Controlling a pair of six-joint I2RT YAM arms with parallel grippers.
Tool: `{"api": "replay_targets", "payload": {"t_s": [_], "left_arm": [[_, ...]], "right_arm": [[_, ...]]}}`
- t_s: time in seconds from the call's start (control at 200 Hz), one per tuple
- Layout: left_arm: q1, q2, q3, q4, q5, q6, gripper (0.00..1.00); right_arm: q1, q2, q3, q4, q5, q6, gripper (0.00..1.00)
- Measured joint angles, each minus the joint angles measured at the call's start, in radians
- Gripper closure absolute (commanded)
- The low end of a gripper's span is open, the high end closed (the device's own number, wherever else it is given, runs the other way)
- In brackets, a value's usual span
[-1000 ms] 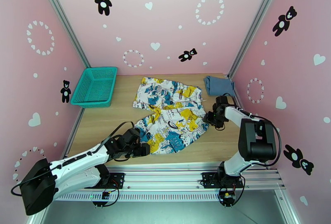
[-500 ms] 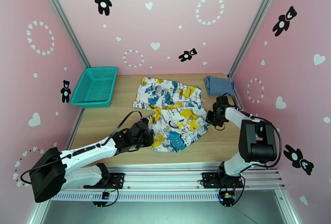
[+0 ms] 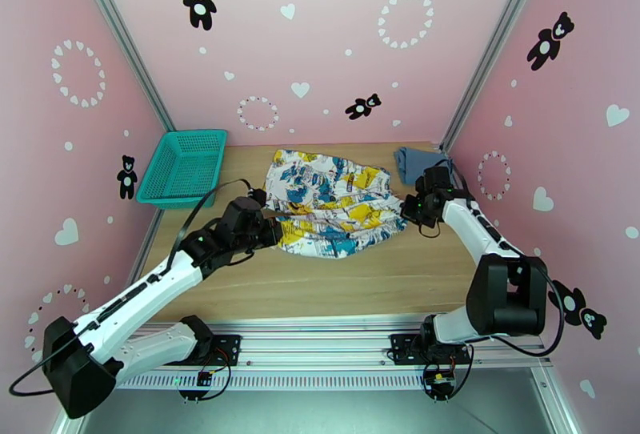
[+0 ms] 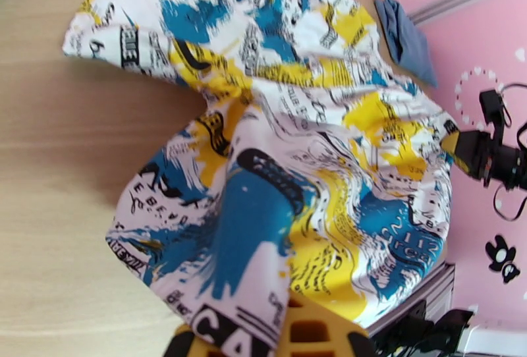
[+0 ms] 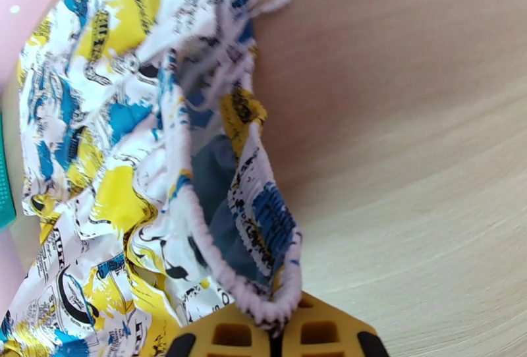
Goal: Fold and stack the mixed laundry pile
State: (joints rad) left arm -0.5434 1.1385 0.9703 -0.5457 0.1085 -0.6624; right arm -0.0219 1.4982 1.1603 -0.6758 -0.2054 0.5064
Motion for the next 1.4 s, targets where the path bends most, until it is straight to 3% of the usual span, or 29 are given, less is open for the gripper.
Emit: {"api": "replay_targets", "payload": {"t_s": [0.205,0.436,0.461,0.531,0.626,0.811,0.936,1.071,1.216,1.402], "left_arm": [[0.196,0.261,0.249,-0.013,0.121,0.111,1.0],[0.344,0.656,0.555,0.001,0.241,0.155,1.0],[0.354,0.702,0.595,0.0,0.254,0.156,0.93],[0.38,0.834,0.709,0.007,0.286,0.16,0.57],[0.406,0.991,0.83,0.016,0.323,0.153,0.35],[0.462,1.184,0.906,0.06,0.362,0.111,0.2],[0.485,1.218,0.923,0.03,0.363,0.113,0.14],[0.483,1.213,0.985,0.007,0.363,0.146,0.21],[0.473,1.103,0.886,0.003,0.323,0.213,0.28],[0.409,0.831,0.645,-0.033,0.259,0.327,0.33]], "right_arm": [[0.018,0.156,0.24,-0.049,-0.007,0.035,0.93],[0.029,0.47,0.54,-0.08,-0.069,0.083,0.87],[0.029,0.505,0.573,-0.084,-0.076,0.089,0.83],[0.029,0.602,0.661,-0.088,-0.09,0.111,0.62],[0.027,0.721,0.769,-0.084,-0.111,0.148,0.44],[0.023,0.885,0.927,-0.064,-0.165,0.216,0.34],[0.019,0.893,0.94,-0.058,-0.169,0.212,0.22],[0.013,0.89,0.945,-0.033,-0.17,0.188,0.14],[0.006,0.837,0.899,-0.008,-0.158,0.136,0.14],[-0.003,0.589,0.632,0.071,-0.133,0.058,0.25]]}}
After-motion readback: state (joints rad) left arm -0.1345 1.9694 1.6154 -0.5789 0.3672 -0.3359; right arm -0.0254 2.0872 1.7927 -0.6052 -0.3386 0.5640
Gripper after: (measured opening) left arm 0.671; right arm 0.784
